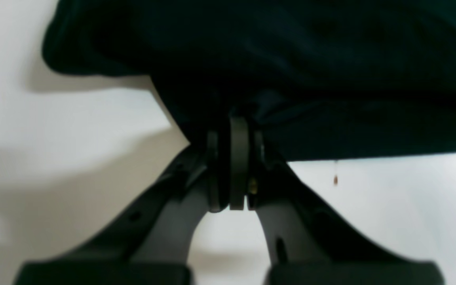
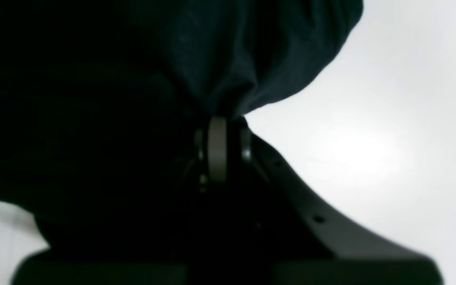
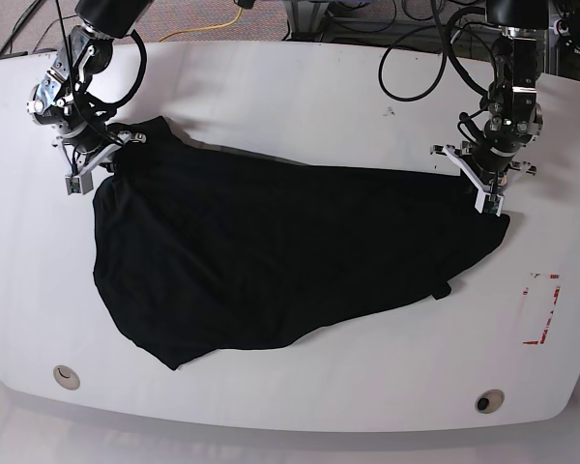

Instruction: Layout the t-shirt on the table in an organized manner, then fold the t-shirt properly

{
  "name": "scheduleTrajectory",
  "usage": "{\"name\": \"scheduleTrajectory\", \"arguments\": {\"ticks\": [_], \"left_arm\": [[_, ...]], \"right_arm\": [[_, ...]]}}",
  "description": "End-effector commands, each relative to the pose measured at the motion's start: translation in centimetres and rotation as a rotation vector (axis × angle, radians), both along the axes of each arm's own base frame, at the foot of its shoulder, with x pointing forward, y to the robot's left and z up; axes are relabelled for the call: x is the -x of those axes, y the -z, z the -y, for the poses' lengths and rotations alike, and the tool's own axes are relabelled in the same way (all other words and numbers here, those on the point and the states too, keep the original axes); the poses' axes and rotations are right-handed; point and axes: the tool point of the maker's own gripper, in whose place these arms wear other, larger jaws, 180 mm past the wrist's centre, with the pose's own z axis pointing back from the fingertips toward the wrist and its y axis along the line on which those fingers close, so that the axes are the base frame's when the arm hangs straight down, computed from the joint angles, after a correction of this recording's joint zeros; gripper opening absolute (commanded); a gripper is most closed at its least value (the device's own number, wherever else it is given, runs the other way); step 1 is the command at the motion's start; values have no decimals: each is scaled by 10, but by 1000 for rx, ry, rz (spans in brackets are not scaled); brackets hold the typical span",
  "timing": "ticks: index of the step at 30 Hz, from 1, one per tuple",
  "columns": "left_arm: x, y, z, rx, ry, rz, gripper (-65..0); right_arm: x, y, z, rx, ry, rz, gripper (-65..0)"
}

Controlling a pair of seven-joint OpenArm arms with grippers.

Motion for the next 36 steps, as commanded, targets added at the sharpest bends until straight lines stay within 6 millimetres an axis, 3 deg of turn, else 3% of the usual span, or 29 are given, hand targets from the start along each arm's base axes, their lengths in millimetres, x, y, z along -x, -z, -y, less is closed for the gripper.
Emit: {"name": "scheduleTrajectory", "arguments": {"ticks": [1, 9, 16, 29, 36], "left_arm": [[12, 1, -7, -35, -4, -44, -650], [6, -36, -10, -50, -11, 58, -650], [3, -69, 5, -57, 34, 146, -650], [5, -73, 3, -70, 45, 149, -646], [13, -63, -1, -79, 32, 78, -643]], "right_arm": [[-2, -6, 6, 21, -7, 7, -637], [-4, -8, 6, 27, -7, 14, -637], [-9, -34, 9, 91, -30, 74, -637], [-10, -39, 7, 103, -38, 86, -637], [-9, -38, 7, 101, -37, 82, -637]]}}
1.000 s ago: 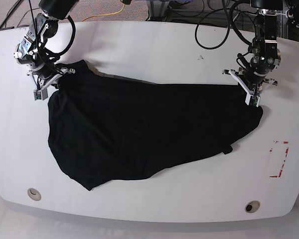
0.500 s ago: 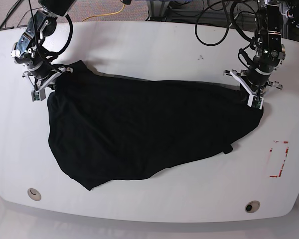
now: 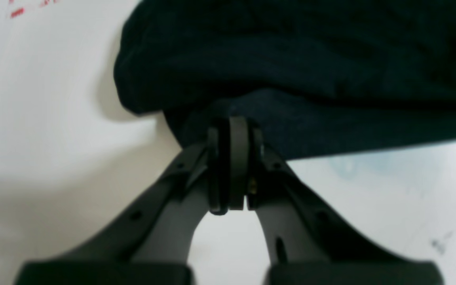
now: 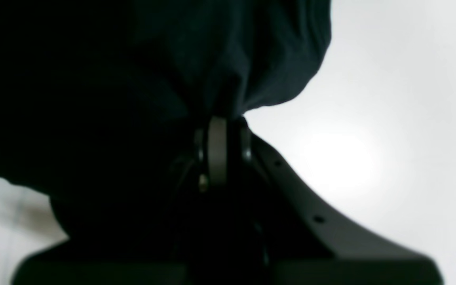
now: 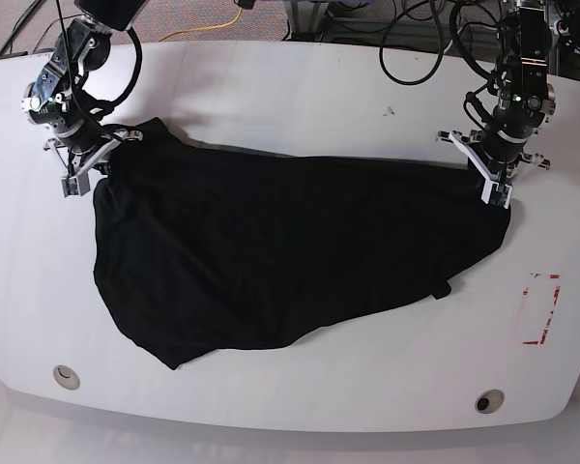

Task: Layout the t-shirt on the table in an organized manner, then fold the t-shirt properly
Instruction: 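Hold both shirt edges and shift the left gripper slightly along the edge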

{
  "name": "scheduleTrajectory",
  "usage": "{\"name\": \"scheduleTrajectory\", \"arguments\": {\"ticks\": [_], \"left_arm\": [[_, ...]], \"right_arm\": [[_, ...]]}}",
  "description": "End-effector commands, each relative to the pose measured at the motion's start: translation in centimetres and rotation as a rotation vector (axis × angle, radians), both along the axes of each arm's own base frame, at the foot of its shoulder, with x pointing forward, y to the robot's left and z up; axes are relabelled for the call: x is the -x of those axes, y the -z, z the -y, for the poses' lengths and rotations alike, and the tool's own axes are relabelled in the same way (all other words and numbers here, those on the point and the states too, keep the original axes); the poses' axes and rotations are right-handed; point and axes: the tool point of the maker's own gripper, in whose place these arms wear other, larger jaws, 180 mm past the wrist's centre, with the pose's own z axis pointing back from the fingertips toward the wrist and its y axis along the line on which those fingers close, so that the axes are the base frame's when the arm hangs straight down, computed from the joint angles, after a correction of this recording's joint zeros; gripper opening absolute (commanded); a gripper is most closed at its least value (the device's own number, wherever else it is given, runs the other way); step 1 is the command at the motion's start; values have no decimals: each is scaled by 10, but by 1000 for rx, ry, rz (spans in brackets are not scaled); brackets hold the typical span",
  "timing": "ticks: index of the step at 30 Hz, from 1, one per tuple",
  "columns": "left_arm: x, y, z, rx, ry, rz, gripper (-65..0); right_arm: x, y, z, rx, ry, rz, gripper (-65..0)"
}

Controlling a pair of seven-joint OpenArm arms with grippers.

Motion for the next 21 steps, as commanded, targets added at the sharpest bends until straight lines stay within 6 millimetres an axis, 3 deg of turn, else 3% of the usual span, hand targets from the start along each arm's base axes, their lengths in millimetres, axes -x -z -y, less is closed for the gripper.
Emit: {"name": "scheduleTrajectory", "arguments": {"ticks": [1, 4, 9, 10, 14, 21], "left_arm": [[-4, -7, -5, -15, -2, 17, -637], [-2, -5, -3, -16, 12, 3, -589], [1, -2, 7, -12, 79, -14, -372], [1, -2, 6, -12, 74, -14, -301], [7, 2, -2, -9, 44, -27, -132], [13, 12, -25, 1, -42, -50, -124]], "right_arm": [[-9, -13, 5, 16, -3, 47, -637], [-9, -13, 5, 17, -3, 46, -637], [-9, -12, 4, 15, -3, 47, -637], [-9, -12, 4, 15, -3, 47, -637], [-9, -12, 4, 15, -3, 47, -637], [-9, -12, 4, 15, -3, 47, -637]]}}
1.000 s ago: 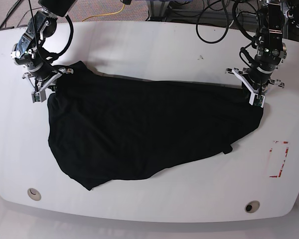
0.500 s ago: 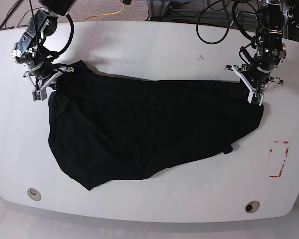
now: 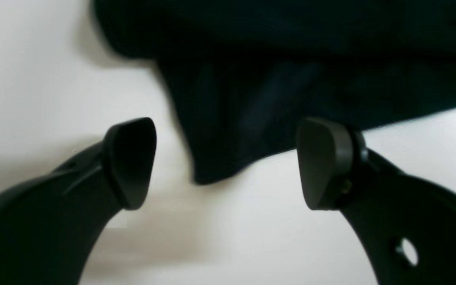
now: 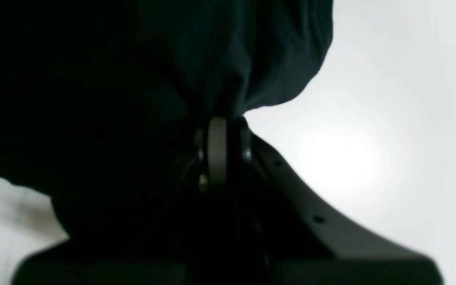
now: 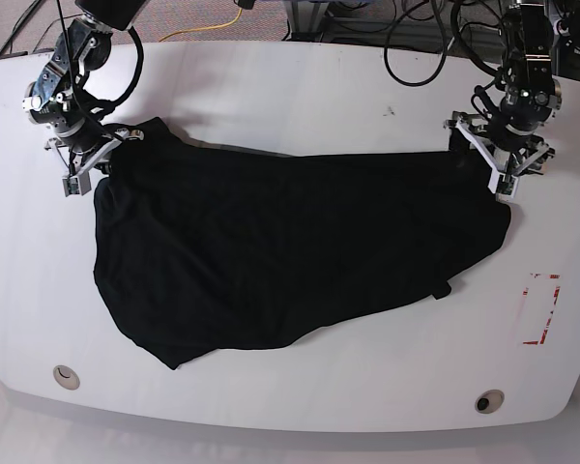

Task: Layout the t-shirt on the table in an organized manner, then fold the t-shirt properly
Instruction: 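Hold both shirt edges and shift the left gripper slightly along the edge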

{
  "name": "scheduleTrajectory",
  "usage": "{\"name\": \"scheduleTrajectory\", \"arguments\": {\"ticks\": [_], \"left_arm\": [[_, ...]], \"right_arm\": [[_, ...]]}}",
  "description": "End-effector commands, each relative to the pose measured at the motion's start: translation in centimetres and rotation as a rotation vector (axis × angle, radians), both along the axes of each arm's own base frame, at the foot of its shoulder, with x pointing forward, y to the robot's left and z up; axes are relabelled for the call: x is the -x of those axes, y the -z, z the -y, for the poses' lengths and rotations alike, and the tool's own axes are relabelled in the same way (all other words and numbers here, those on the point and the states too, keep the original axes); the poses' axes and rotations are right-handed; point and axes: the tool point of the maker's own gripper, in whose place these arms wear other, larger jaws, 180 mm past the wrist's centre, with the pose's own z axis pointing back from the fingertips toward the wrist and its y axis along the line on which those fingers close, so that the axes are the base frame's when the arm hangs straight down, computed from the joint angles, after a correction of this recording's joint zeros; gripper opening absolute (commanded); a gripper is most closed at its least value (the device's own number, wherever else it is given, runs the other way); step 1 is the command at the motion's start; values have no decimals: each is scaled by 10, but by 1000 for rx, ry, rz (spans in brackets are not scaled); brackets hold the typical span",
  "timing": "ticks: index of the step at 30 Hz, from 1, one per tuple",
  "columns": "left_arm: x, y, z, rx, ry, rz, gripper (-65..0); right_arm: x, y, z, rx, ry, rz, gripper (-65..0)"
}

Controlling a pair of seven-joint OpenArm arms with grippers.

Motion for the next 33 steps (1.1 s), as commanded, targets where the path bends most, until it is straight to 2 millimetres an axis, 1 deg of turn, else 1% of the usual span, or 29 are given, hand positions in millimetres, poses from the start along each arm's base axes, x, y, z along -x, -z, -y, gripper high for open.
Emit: {"name": "scheduleTrajectory", "arguments": {"ticks": [1, 7, 11, 15, 19, 22, 28, 33], "left_arm": [[-2, -2, -9, -7, -11, 13, -124], [3, 15, -19, 3, -25, -33, -124], [5, 25, -20, 18, -31, -60, -125], [6, 30, -15, 27, 8, -76, -125], [8, 33, -1, 55, 44, -82, -125], [10, 34, 5, 65, 56, -86, -125], [10, 35, 12, 80, 62, -83, -126], [11, 36, 13, 83, 62, -84, -131]], "right_arm": [[-9, -13, 5, 17, -3, 47, -637], [-9, -13, 5, 17, -3, 47, -637], [-9, -13, 5, 17, -3, 47, -637], [-9, -13, 5, 17, -3, 47, -637], [-9, -13, 5, 17, -3, 47, -637], [-9, -13, 5, 17, -3, 47, -637], [-9, -13, 5, 17, -3, 47, -637], [-9, -13, 5, 17, -3, 47, -637]]}}
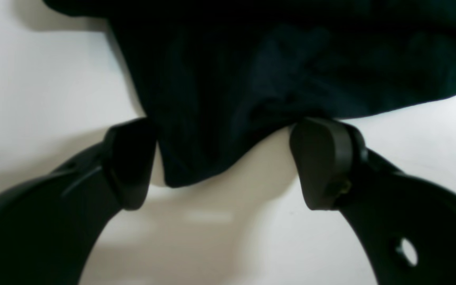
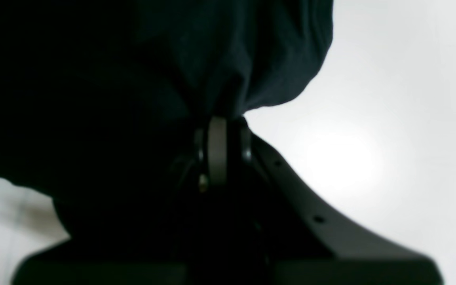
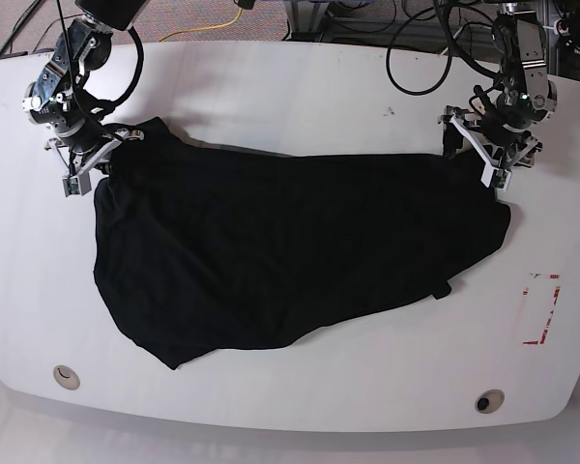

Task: Layout the t-shirt on the table in an organized manner, then fold the t-shirt properly
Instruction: 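Hold both shirt edges and shift the left gripper slightly along the edge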

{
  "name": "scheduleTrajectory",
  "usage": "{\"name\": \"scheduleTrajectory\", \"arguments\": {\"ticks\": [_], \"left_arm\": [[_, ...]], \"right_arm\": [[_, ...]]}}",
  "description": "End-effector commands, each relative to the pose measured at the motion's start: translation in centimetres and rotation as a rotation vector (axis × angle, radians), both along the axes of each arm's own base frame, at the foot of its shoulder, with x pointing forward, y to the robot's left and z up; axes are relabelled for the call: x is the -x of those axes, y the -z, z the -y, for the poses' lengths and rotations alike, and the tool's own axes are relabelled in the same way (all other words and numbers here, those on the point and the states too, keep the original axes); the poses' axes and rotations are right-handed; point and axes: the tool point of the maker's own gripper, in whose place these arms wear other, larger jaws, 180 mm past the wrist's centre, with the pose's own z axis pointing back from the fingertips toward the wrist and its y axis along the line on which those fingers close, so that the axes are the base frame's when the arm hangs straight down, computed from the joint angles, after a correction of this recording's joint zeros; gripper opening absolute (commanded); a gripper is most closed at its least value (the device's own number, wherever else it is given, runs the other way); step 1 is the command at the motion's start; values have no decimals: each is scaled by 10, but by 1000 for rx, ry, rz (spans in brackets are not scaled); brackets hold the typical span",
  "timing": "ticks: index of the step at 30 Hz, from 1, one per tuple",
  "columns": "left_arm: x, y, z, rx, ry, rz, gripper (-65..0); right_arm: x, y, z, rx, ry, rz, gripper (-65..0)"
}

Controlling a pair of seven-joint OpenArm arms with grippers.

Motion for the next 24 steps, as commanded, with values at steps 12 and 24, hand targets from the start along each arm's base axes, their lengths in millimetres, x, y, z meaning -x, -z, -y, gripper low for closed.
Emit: {"name": "scheduleTrajectory", "arguments": {"ticks": [12, 24], "left_arm": [[3, 7, 8, -9, 42, -35, -431], [-9, 0, 6, -13, 35, -5, -650]], "right_arm": [[-9, -13, 5, 17, -3, 47, -637], [-9, -13, 5, 17, -3, 47, -636]]}}
